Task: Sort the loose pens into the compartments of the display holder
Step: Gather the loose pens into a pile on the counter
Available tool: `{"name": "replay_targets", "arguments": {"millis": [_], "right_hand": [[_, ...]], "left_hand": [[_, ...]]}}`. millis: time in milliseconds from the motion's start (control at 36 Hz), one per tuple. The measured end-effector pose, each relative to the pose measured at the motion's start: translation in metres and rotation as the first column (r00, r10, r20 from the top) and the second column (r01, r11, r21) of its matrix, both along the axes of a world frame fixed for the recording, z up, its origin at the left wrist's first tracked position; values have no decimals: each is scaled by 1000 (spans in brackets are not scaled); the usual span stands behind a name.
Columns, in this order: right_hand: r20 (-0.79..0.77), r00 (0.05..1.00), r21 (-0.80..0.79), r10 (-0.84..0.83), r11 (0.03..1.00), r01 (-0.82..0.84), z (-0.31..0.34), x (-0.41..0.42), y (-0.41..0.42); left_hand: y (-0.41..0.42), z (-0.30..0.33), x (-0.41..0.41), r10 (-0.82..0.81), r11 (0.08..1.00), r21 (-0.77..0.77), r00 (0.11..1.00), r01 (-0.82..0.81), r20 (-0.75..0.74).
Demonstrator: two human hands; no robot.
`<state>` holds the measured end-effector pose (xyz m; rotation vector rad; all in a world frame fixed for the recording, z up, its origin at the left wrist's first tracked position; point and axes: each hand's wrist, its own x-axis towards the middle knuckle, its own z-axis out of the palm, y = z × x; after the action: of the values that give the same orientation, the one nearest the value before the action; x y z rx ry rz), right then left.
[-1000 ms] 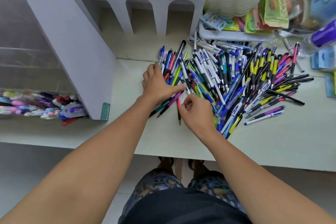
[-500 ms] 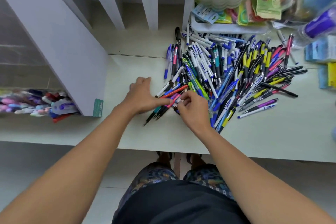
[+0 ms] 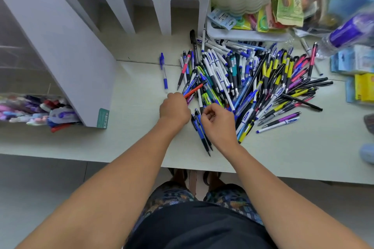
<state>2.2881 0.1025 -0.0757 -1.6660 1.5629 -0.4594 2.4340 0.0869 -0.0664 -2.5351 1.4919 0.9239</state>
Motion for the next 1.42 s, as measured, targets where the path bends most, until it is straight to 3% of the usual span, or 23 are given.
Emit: {"name": "replay_targets", "arguments": {"millis": [83,139,222,389,472,528,611,667,722,944,1000,1028,1083,1111,1167,1194,1417], "right_hand": [[-48,988,33,144,989,-142,3,4,6],[-59,952,156,300,945,-288,6,10,10],[-60,905,337,420,862,-378,3,19,13],[-76,971,161,228,964,-214,8,38,-6],[-109,949,-4,295,955,-297,20,60,-23],[-236,854,-160,463,848,-504,23,86,-40],[-487,571,-134,660,590,-796,17,126,-66],[-598,378,-24,707,455,-890,5,140,-80],[-640,273,71,719,409,-910,-7,140,-87],[-747,336,74,574,574,-816,-14,74,-82],[-685,444,14,577,620,-785,-5,68,-79],[-602,568,-64,561,675,-735,2,69,-77],[-285,829,-176,482,823,-540,26,80,-70],[-88,901,-148,425,889,-434,40,88,-68],[227,927,44,300,947,-317,67,104,-66],[289,921,115,260,946,-303,75,110,-66],[240,952,58,190,976,-209,80,97,-59]], "left_hand": [[-5,5,10,38,999,31,997,-36,-71],[-1,8,18,169,985,66,957,-158,-235],[15,16,31,396,911,135,738,-389,-546],[55,34,55,488,813,203,450,-545,-748],[66,34,63,559,694,242,296,-678,-775],[71,36,70,579,625,275,198,-731,-791],[76,36,80,566,572,298,105,-764,-818],[78,37,85,555,564,283,102,-776,-826],[80,38,90,550,574,256,134,-778,-825],[80,32,101,493,653,242,160,-718,-855],[77,32,99,477,681,224,190,-697,-858],[75,32,97,464,705,211,215,-677,-860],[70,33,93,413,783,171,293,-598,-862],[67,34,91,375,829,147,342,-539,-861],[59,37,86,295,907,113,421,-406,-858],[55,39,83,264,931,106,445,-350,-856],[39,49,61,223,965,126,473,-228,-853]]}}
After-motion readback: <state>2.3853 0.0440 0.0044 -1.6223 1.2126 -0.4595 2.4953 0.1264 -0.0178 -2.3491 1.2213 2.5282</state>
